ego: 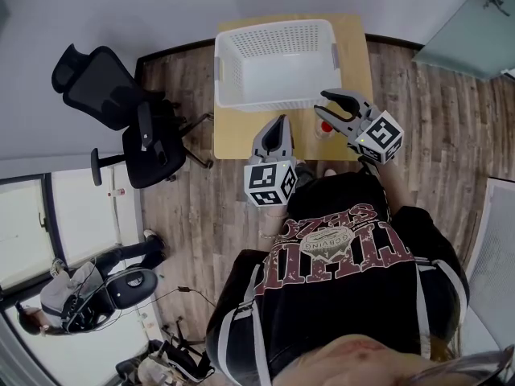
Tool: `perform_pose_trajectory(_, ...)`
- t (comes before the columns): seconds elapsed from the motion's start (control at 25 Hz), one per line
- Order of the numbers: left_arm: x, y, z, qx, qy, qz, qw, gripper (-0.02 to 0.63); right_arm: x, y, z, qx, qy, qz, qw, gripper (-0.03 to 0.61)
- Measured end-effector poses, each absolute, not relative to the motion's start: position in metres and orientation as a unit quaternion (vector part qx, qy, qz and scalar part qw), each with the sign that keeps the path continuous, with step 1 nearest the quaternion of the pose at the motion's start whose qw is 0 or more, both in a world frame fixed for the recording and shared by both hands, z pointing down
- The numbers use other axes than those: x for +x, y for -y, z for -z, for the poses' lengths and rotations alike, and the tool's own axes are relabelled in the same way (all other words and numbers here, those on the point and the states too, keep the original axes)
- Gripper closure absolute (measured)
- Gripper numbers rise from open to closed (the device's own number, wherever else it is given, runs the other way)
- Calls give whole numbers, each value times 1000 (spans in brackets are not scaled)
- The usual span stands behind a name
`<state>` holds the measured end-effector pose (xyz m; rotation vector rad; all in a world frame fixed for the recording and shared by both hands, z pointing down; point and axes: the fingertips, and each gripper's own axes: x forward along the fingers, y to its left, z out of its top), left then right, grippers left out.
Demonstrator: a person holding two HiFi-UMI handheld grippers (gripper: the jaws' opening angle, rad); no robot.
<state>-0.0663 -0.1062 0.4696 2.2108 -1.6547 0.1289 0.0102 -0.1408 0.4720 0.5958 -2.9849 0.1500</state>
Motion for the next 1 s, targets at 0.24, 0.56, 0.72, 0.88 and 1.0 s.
perform_pose_trajectory(0.24,-63,120,-464,797,574,-41,181,566,2,154,-458,210,976,-33,37,476)
perform_pose_trajectory(0.56,-57,137,-461,808,564,-44,164,566,-3,170,-449,224,974,-24,32,492)
perform_pose_trajectory(0.72,-57,145,-460,812,559,-41,162,566,-8,174,-447,223,974,-20,35,515)
perform_pose_trajectory(0.88,-56,151,-457,817,553,-36,162,566,-12,176,-444,224,974,-17,33,535)
perform_pose_trajectory(1.0,-55,157,-456,819,549,-36,160,566,-13,179,-441,228,973,-8,32,548)
